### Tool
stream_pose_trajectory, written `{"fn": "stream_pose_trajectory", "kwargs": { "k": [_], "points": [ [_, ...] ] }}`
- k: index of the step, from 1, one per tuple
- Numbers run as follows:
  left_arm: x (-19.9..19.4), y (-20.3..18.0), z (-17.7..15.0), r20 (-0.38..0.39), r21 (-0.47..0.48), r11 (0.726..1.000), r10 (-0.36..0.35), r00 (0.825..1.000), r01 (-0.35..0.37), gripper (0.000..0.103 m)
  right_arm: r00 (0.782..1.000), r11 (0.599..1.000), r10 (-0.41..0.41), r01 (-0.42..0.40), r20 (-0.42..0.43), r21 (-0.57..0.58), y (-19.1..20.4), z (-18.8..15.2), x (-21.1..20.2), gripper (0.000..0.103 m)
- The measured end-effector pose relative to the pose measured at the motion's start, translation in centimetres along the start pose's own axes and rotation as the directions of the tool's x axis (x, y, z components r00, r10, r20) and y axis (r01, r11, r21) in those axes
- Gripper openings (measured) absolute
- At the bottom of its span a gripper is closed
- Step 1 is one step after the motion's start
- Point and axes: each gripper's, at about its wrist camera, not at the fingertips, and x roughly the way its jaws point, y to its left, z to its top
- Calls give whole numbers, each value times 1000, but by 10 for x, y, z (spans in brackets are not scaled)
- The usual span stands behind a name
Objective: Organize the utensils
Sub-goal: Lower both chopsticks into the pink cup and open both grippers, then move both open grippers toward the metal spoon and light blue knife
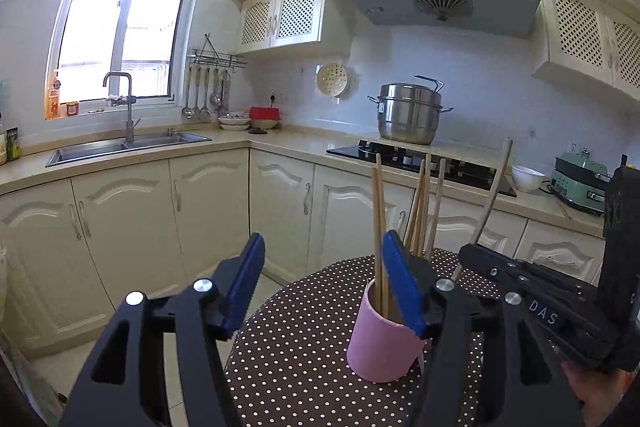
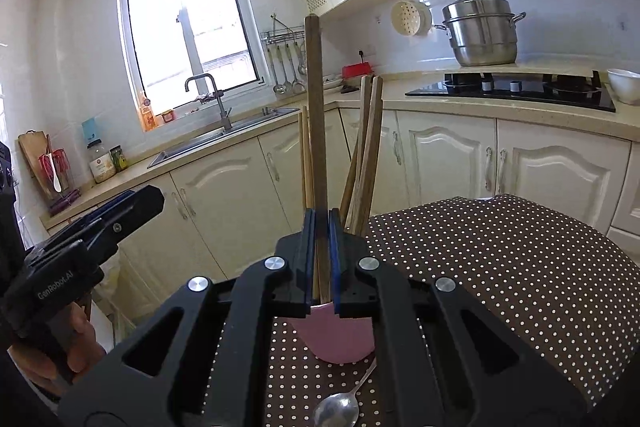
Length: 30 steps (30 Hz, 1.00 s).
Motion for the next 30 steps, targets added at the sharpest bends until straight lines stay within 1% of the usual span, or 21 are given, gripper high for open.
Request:
{"fn": "stream_pose_trajectory", "kwargs": {
  "k": [1, 3, 4, 6, 7, 8, 9, 12, 14, 15, 20, 25, 27, 28, 30],
  "points": [
    [-1, -1, 1, 2, 2, 1000, -1, 1000, 1, 64, 1000, 1000, -3, 3, 3, 0, 1, 1, -3, 8],
    [-6, -3, 2, 9, 6, 1000, -1, 1000, 1, 66, 1000, 1000, -3, 3, 10, 3, 3, 3, -8, 8],
    [-9, -4, 3, 13, 7, 1000, -5, 1000, 5, 67, 1000, 1000, -5, 5, 15, 3, 4, 4, -12, 10],
    [-16, -6, 4, 20, 9, 1000, -6, 1000, 6, 69, 1000, 1000, -4, 4, 27, 6, 6, 6, -19, 21],
    [-20, -7, 5, 25, 10, 1000, -7, 1000, 7, 70, 999, 1000, -5, 5, 36, 6, 7, 6, -23, 32],
    [-23, -8, 5, 29, 11, 1000, -8, 1000, 7, 70, 999, 1000, -6, 6, 44, 6, 8, 7, -26, 44],
    [-27, -9, 7, 35, 12, 1000, -7, 999, 7, 70, 999, 1000, -6, 5, 53, 9, 9, 8, -31, 48],
    [-39, -13, 9, 51, 14, 1000, -16, 999, 15, 70, 997, 1000, -2, 1, 74, 8, 11, 11, -44, 48],
    [-46, -15, 10, 57, 15, 1000, -26, 998, 25, 70, 996, 1000, 0, 0, 84, 10, 11, 13, -53, 54],
    [-50, -18, 11, 58, 17, 999, -31, 998, 30, 70, 996, 1000, -1, 0, 89, 10, 12, 13, -59, 54],
    [-61, -30, 8, 34, 35, 998, -55, 998, 53, 70, 994, 999, -34, 34, 101, 4, 11, 13, -85, 56],
    [-59, -42, -6, -59, 42, 994, -100, 993, 103, 70, 993, 994, -109, 109, 54, 11, -2, 6, -102, 60],
    [-56, -44, -15, -98, 40, 991, -120, 988, 124, 70, 990, 990, -138, 138, 18, 23, -10, -1, -104, 60],
    [-54, -45, -19, -117, 37, 991, -127, 985, 132, 70, 988, 988, -154, 154, -9, 31, -15, -6, -103, 63],
    [-47, -47, -29, -180, 32, 989, -135, 974, 143, 70, 980, 981, -187, 190, -74, 44, -25, -17, -96, 63]
  ]
}}
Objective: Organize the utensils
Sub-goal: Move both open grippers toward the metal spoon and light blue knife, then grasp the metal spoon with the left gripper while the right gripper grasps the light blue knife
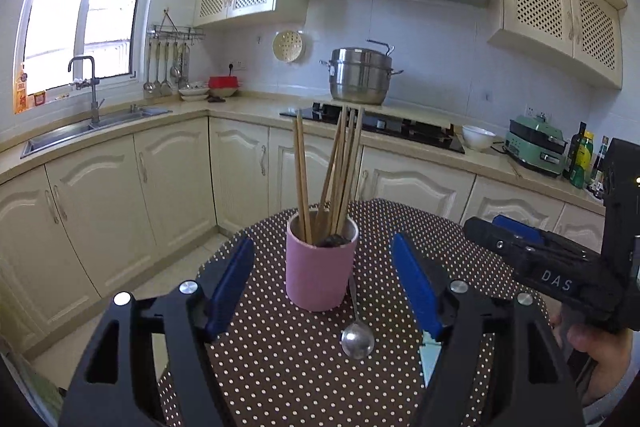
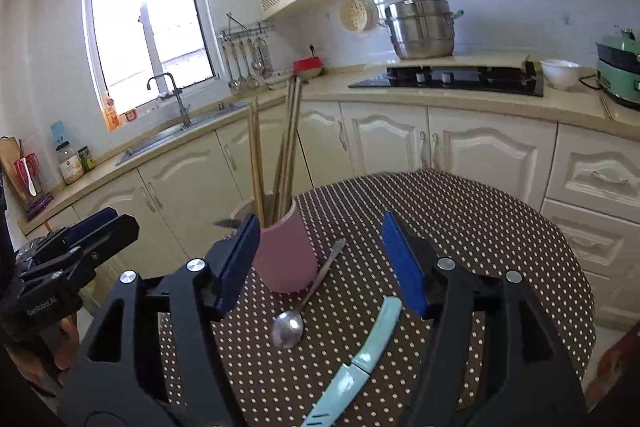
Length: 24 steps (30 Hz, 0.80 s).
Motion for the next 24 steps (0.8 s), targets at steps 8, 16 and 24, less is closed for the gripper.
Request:
{"fn": "stream_pose_trajectory", "kwargs": {
  "k": [8, 16, 24],
  "points": [
    [39, 0, -35, -206, -2, 1000, -28, 978, 29, 70, 945, 991, -116, 132, -306, 35, -30, -56, 60, 64],
    [76, -1, -65, -343, 3, 999, -38, 938, 41, 70, 880, 985, -166, 166, -445, -40, -32, -86, 108, 59],
    [126, -28, -75, -415, 66, 996, -23, 910, 55, 70, 871, 984, -159, 102, -465, -146, -47, -82, 106, 27]
  ]
}}
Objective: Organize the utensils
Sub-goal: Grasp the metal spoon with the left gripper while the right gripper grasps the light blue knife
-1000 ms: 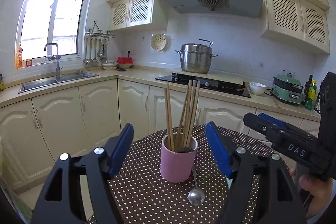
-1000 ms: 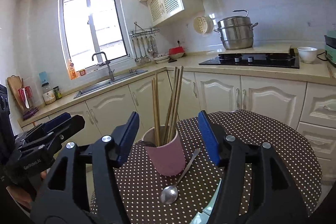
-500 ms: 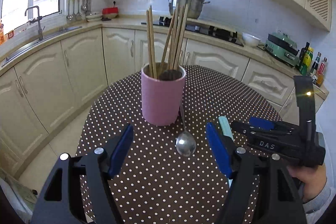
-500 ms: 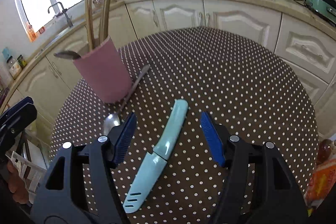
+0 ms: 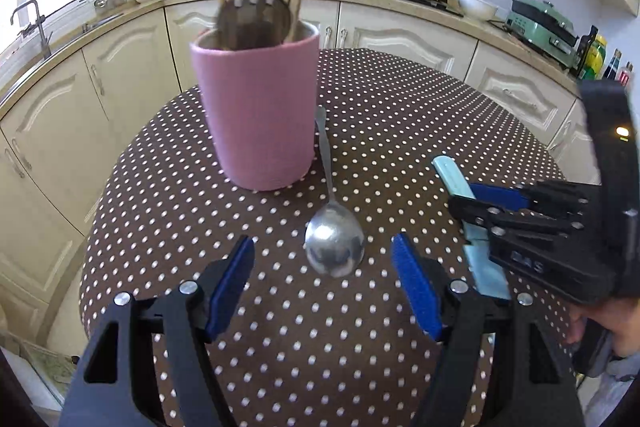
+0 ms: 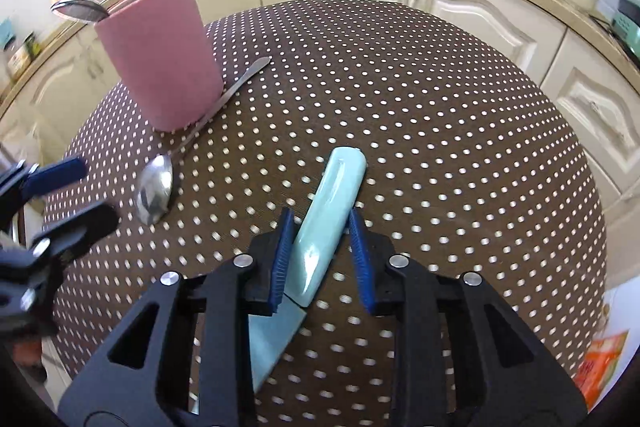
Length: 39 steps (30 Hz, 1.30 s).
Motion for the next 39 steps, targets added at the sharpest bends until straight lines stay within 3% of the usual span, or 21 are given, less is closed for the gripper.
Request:
{"fn": "stream_pose_trajectory", "kwargs": {
  "k": [9, 13, 16, 22, 26, 29, 35, 39],
  "points": [
    [35, -18, 23, -25, 46, 998, 49, 998, -48, 70, 998, 998, 64, -64, -2, 18, -23, -11, -12, 26],
    [53, -20, 25, -99, 41, 998, 49, 994, -45, 45, 998, 997, 70, -70, 1, 17, -24, -11, -13, 26],
    [51, -17, 21, -93, 35, 998, 49, 994, -46, 33, 998, 998, 69, -69, -1, 15, -23, -9, -11, 26],
    [30, -14, -4, -132, 49, 999, -15, 991, 22, 33, 997, 997, 79, -79, -21, -2, -18, -9, -11, 25],
    [10, -15, -24, -192, 97, 992, -61, 979, 80, 33, 993, 994, 108, -110, -50, -29, -11, -12, -14, 25],
    [3, -12, -27, -211, 80, 991, -84, 974, 103, 33, 987, 988, 142, -146, -76, -49, -3, -14, -16, 25],
    [11, -12, -5, -178, 83, 996, -28, 984, 43, 33, 991, 995, 101, -102, -93, -11, 2, -15, -17, 25],
    [30, -19, 12, -204, 103, 995, 8, 979, 13, 33, 990, 997, 73, -74, -118, -1, 4, -15, -16, 28]
  ]
}}
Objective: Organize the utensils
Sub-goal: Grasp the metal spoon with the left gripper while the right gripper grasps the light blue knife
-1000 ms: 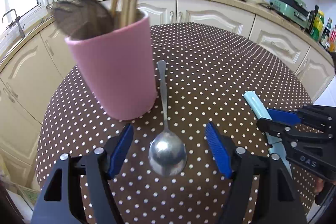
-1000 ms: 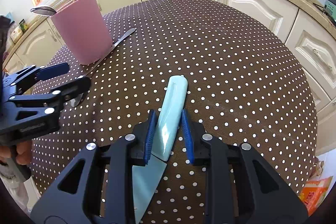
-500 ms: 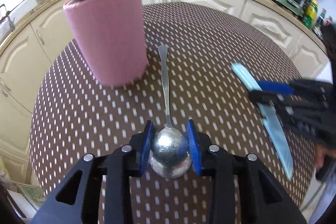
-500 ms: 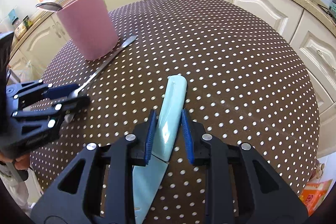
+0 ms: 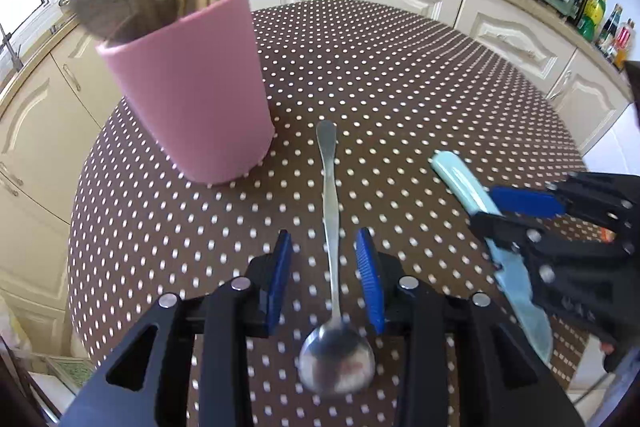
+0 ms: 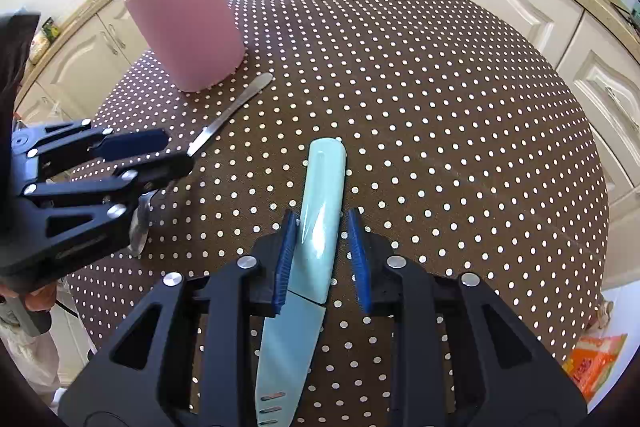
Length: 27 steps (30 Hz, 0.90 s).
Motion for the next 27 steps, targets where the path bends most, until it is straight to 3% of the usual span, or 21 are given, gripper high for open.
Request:
{"fn": "stream_pose_trajectory", "kwargs": {
  "k": [3, 4, 5, 6, 7, 10, 15, 21, 27],
  "points": [
    [14, -9, 13, 3, 2, 1000, 12, 1000, -12, 32, 1000, 1000, -6, 6, -21, 1, 2, 4, 4, 33],
    [15, -11, 14, 9, 9, 1000, 14, 1000, -14, 27, 1000, 1000, -7, 7, -30, -3, 3, 6, 5, 37],
    [15, -13, 15, 15, 13, 1000, 2, 1000, -2, 13, 999, 1000, -9, 8, -35, -9, 4, 7, 6, 39],
    [16, -15, 15, 18, 16, 1000, -12, 1000, 11, 8, 999, 1000, -21, 20, -37, -22, 6, 8, 9, 39],
    [17, -16, 15, 22, 18, 1000, -12, 1000, 12, 7, 998, 998, -41, 39, -36, -45, 10, 9, 11, 39],
    [18, -17, 14, 33, 9, 1000, -27, 999, 26, 7, 997, 996, -72, 71, -25, -48, 10, 13, 14, 23],
    [3, -7, -3, 78, -10, 997, -73, 994, 74, 7, 998, 998, -59, 59, 14, -33, 7, 9, 12, 21],
    [-35, -6, -14, 211, -15, 990, -133, 968, 140, 7, 991, 1000, 16, -17, 136, 7, 4, 1, -13, 21],
    [-77, -2, -28, 348, -19, 987, -141, 927, 158, 7, 951, 994, 94, -108, 294, 34, -2, -6, -49, 21]
  ]
}}
